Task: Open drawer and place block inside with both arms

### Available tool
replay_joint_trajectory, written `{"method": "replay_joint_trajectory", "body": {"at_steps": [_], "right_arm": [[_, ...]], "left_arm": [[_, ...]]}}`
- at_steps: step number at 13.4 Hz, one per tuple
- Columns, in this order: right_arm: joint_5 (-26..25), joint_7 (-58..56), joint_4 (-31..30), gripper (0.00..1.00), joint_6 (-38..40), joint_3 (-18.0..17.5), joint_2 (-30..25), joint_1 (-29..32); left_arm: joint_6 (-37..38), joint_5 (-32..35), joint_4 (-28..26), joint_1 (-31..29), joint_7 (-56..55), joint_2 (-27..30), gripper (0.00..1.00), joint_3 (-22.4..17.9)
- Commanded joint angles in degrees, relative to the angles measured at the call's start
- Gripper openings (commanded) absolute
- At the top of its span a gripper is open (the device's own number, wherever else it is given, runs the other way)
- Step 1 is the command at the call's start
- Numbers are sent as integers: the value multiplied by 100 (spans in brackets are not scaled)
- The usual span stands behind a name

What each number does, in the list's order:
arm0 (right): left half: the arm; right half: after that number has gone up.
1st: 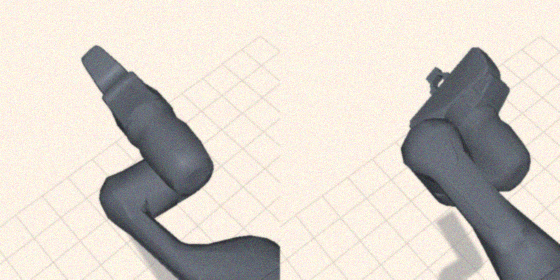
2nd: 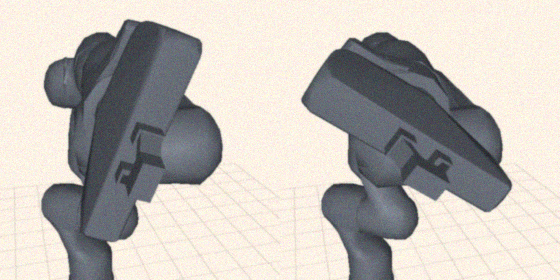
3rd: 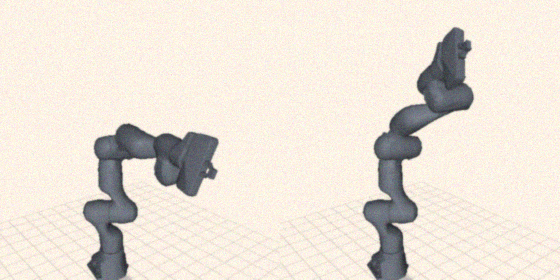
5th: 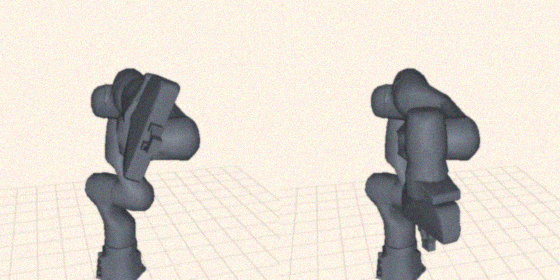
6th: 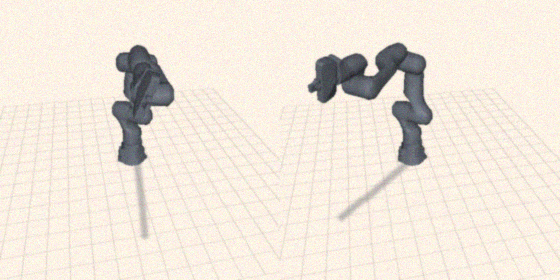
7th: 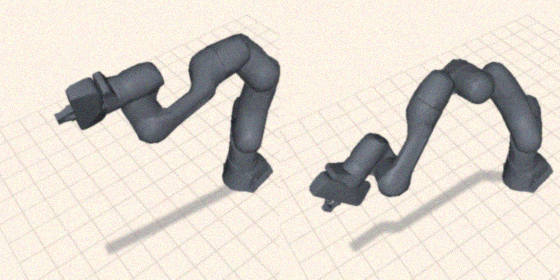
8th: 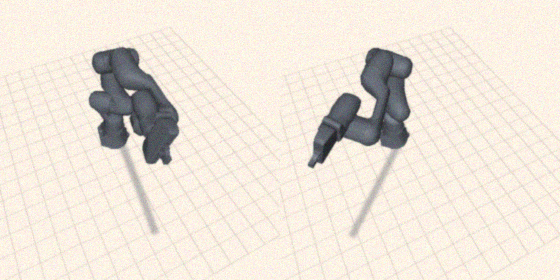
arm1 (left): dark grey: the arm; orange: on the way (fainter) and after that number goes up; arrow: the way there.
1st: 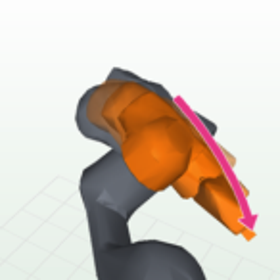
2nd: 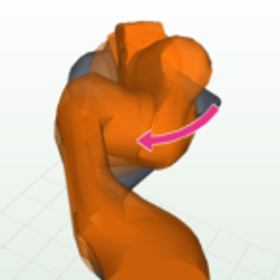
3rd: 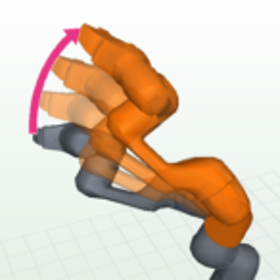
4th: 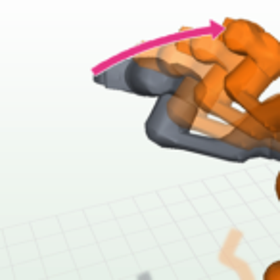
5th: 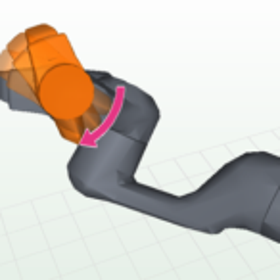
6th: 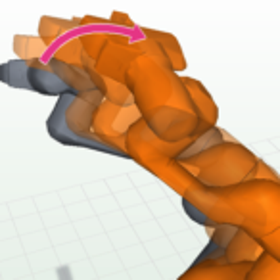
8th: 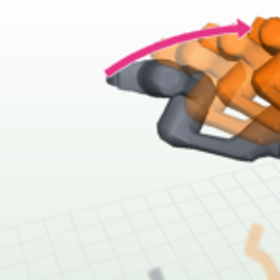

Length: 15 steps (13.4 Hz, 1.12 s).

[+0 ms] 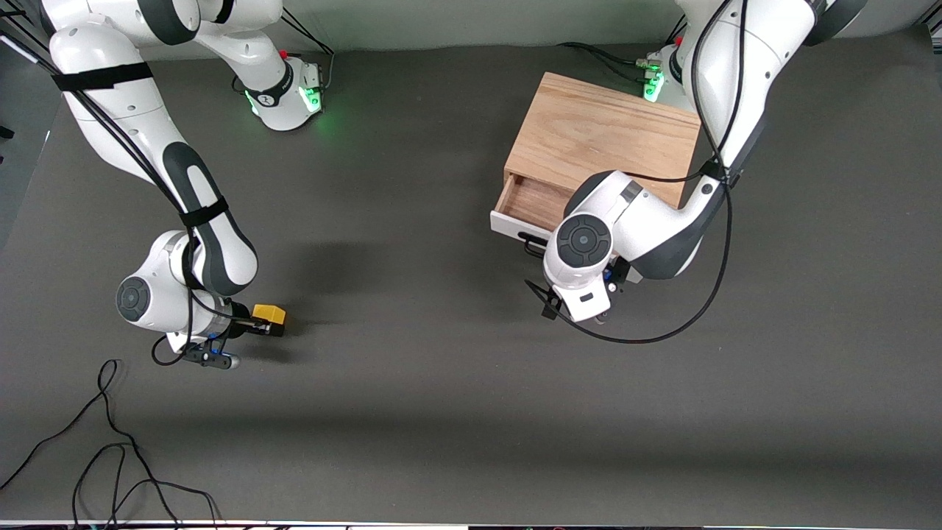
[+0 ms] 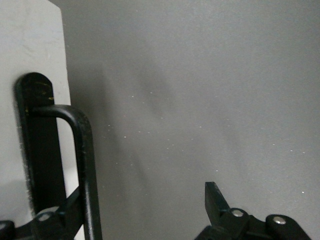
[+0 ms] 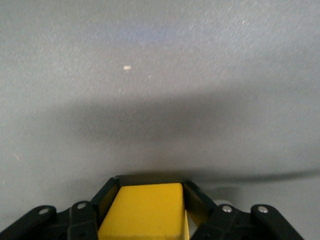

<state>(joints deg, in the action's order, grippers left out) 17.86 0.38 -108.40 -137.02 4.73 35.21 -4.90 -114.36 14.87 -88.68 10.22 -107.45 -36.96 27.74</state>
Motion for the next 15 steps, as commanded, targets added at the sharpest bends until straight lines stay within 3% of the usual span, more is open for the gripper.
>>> {"method": "replay_joint_trajectory", "body": {"at_steps": [1, 7, 9, 15], "right_arm": [[121, -3, 187, 0, 612, 1, -110, -46], [7, 15, 1004, 0, 2299, 10, -856, -46], [-255, 50, 1408, 0, 2932, 10, -1120, -46], [-546, 24, 2138, 0, 3971, 1, -1885, -81]], "left_arm": [[-192, 174, 658, 120, -180, -329, 100, -23], [-543, 200, 738, 278, -180, -365, 100, -268], [-692, 201, 747, 418, -180, -373, 100, -417], [-913, 209, 940, 569, -154, -347, 100, -594]]}}
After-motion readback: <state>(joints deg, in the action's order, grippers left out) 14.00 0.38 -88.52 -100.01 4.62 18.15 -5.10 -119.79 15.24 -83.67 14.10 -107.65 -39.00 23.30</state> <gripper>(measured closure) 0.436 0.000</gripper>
